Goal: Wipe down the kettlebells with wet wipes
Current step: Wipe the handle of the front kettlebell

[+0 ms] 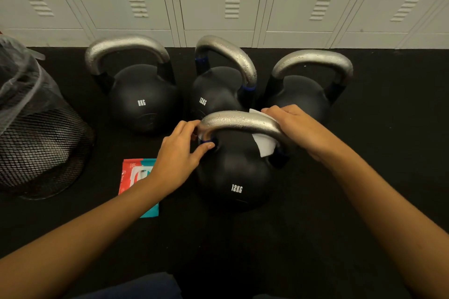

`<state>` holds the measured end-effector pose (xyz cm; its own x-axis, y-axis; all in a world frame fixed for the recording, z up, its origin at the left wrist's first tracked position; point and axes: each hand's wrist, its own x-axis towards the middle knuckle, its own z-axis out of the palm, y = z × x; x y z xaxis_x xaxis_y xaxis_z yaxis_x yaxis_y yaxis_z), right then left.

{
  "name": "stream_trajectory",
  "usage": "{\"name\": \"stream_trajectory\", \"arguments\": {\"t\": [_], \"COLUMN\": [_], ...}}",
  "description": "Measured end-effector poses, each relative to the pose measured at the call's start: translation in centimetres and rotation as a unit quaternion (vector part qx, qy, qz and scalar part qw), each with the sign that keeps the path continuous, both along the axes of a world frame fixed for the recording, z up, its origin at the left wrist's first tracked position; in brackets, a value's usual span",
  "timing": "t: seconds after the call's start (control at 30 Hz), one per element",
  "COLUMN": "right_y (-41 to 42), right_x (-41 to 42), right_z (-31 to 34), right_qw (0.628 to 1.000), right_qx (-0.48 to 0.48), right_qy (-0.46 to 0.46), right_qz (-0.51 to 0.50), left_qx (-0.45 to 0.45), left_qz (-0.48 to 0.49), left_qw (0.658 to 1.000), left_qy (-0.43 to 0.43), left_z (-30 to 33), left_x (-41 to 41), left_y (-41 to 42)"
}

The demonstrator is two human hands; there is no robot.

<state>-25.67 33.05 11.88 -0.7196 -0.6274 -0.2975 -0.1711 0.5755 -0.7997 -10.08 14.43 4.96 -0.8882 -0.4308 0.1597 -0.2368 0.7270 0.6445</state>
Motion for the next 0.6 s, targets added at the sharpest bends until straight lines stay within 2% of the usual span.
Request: {"name": "stream_trajectory", "arguments": {"t": [0.1, 0.17, 0.27, 0.4, 0.6], "right_y": [1.5, 1.5, 0.0, -0.6, 1.5], "right_x": [-0.1, -0.2, 0.0, 0.7, 0.0], "right_z": [-0.6, -0.4, 0.5, 1.1, 0.3], "right_qw": [0.999, 1.000, 1.000, 0.996, 0.999], "right_qx": [-0.032, -0.016, 0.022, 0.017, 0.010], "right_qy": [-0.026, -0.020, 0.018, 0.086, 0.034], "right_qz": [-0.010, -0.012, 0.006, 0.027, 0.009], "left_qx": [-0.003, -0.003, -0.005, -0.002, 0.002], "left_qz": [-0.001, 0.000, 0.001, 0.002, 0.002], "left_qw": [1.000, 1.000, 1.000, 1.000, 1.000], "left_qy": [-0.005, -0.007, -0.006, -0.009, -0.004], "left_z": [0.0, 0.0, 0.0, 0.0, 0.0], "left_x": [0.0, 0.0, 0.0, 0.0, 0.1], "left_y": [0.0, 0.0, 0.0, 0.0, 0.1]}}
